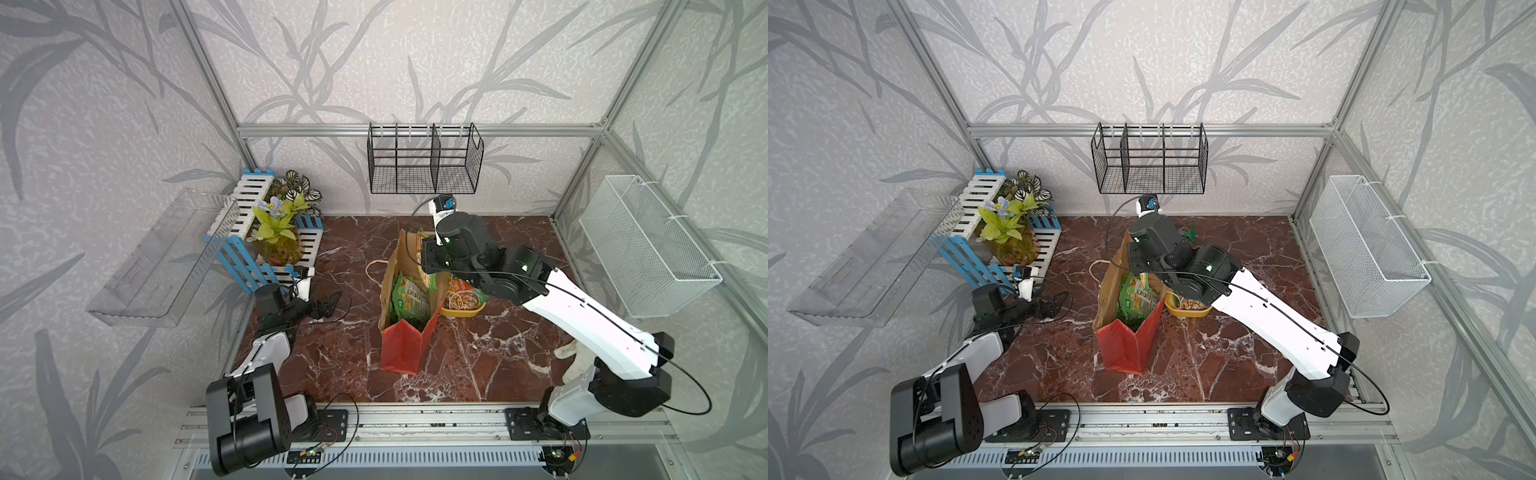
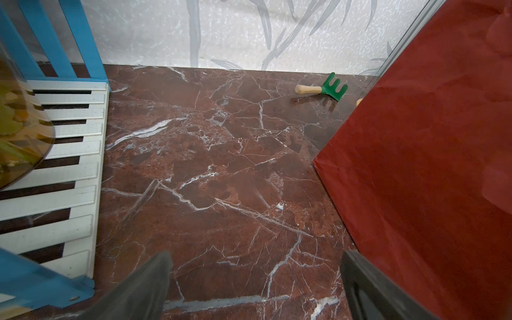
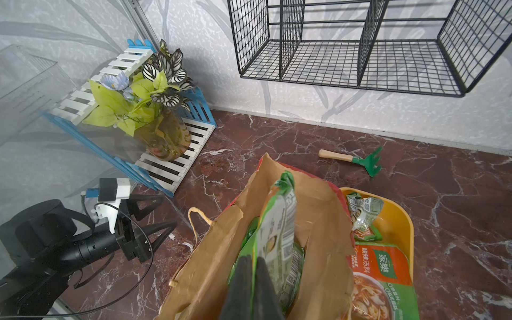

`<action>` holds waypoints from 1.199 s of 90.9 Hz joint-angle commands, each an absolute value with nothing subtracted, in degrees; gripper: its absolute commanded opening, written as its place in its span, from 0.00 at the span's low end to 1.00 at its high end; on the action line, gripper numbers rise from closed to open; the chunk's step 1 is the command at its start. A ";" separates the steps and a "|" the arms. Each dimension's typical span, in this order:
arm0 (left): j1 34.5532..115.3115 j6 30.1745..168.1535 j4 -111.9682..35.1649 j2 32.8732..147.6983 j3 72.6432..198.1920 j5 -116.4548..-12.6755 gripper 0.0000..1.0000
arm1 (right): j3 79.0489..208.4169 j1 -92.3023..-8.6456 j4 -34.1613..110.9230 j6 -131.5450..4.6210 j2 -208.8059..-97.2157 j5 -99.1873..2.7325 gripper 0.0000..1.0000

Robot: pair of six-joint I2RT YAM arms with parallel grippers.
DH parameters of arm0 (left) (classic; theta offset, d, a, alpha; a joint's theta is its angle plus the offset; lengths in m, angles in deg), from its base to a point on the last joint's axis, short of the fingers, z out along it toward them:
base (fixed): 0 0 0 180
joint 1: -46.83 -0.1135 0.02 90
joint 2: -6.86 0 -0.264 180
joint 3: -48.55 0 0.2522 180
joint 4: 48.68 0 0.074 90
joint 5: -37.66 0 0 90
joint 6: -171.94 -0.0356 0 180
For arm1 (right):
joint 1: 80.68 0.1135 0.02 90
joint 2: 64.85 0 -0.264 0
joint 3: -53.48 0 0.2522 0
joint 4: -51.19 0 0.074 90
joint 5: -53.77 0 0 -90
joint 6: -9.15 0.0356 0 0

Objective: Place the condiment packets inside the bag
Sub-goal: Place the condiment packet in the paper bag, then pick up the condiment packet from the storage box.

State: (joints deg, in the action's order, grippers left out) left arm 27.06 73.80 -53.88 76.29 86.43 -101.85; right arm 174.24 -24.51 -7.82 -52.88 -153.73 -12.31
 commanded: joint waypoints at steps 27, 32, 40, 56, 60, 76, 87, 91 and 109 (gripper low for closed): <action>26.62 73.73 -55.57 75.65 86.31 -102.67 1.00 | 175.88 -24.16 -8.61 -52.61 -153.61 -12.22 0.55; 26.59 73.68 -55.50 75.67 86.31 -102.77 1.00 | 175.48 -24.16 -8.75 -52.98 -152.02 -10.68 0.61; 26.62 73.60 -55.49 75.60 86.27 -102.93 1.00 | 173.51 -24.52 -8.87 -53.45 -148.17 -7.51 0.65; 26.60 73.44 -55.41 75.47 86.13 -103.18 1.00 | 163.08 -33.34 -8.98 -49.47 -138.70 -9.42 0.66; 26.57 73.42 -55.40 75.51 86.15 -103.24 1.00 | 159.69 -36.68 -8.91 -48.16 -136.71 -11.27 0.66; 26.57 73.16 -55.13 75.41 86.19 -103.62 1.00 | 148.26 -50.27 -7.73 -47.05 -134.23 -20.54 0.67; 26.55 73.15 -55.15 75.63 86.18 -103.67 1.00 | 141.77 -57.39 -4.90 -48.32 -136.63 -28.93 0.67; 26.61 73.03 -55.04 75.75 86.28 -103.84 1.00 | 139.91 -58.79 -3.38 -48.93 -138.14 -30.78 0.67; 26.61 72.76 -54.70 75.94 86.40 -104.14 1.00 | 137.85 -61.52 1.74 -51.95 -147.59 -35.14 0.67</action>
